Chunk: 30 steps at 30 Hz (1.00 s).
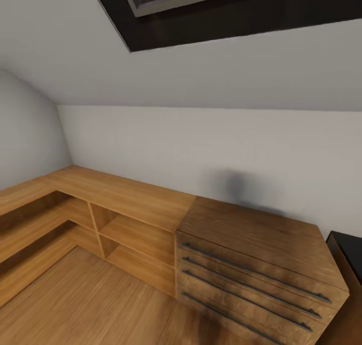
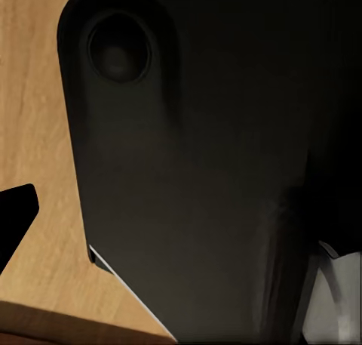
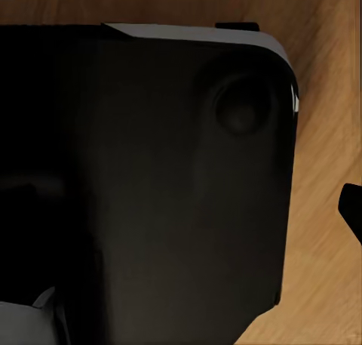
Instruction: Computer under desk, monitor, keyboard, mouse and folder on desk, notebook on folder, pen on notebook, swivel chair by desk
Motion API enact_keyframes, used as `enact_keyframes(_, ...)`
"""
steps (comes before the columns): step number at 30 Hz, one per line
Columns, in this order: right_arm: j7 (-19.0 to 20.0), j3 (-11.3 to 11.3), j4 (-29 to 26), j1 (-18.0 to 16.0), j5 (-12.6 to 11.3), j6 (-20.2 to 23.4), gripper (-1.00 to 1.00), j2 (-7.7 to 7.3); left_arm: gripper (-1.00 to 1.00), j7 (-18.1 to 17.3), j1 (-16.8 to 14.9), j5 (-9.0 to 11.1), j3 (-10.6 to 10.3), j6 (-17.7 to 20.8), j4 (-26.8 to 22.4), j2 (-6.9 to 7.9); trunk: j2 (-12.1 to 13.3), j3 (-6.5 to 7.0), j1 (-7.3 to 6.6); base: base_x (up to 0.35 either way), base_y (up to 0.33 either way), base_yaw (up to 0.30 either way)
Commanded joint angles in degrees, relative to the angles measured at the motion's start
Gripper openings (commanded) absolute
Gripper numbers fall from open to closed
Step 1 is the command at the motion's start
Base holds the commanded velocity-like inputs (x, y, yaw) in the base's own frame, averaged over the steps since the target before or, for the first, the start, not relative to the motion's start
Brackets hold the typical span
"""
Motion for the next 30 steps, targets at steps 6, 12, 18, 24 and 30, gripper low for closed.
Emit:
enact_keyframes(6,0.0,0.0,0.1,0.0,0.0,-2.1,1.0,0.01,1.0,0.0,0.0,-0.1,0.0,0.1,-0.1,-0.01,2.4,1.03,-1.33,0.0,0.0,0.0)
enact_keyframes(12,0.0,0.0,0.1,0.0,0.0,-4.1,1.0,0.0,1.0,0.1,0.0,-0.1,0.0,0.0,-0.1,-0.01,4.8,2.1,-2.64,0.0,0.0,0.0)
enact_keyframes(18,0.0,0.0,0.1,0.0,0.0,-10.9,1.0,0.0,1.0,0.1,0.0,0.2,0.0,-0.1,-2.9,0.07,7.2,3.18,-3.96,0.0,0.0,0.0)
enact_keyframes(24,0.0,-0.1,0.1,-0.1,-0.1,-10.9,1.0,0.07,1.0,0.0,0.0,0.4,0.1,-0.3,-8.5,0.14,9.6,4.26,-5.28,0.0,0.0,0.0)
enact_keyframes(30,0.1,0.0,0.0,-0.1,-0.3,-10.9,1.0,0.23,1.0,-0.1,0.0,0.3,0.1,-0.8,-12.1,0.2,12.0,5.34,-6.6,0.0,0.0,0.0)
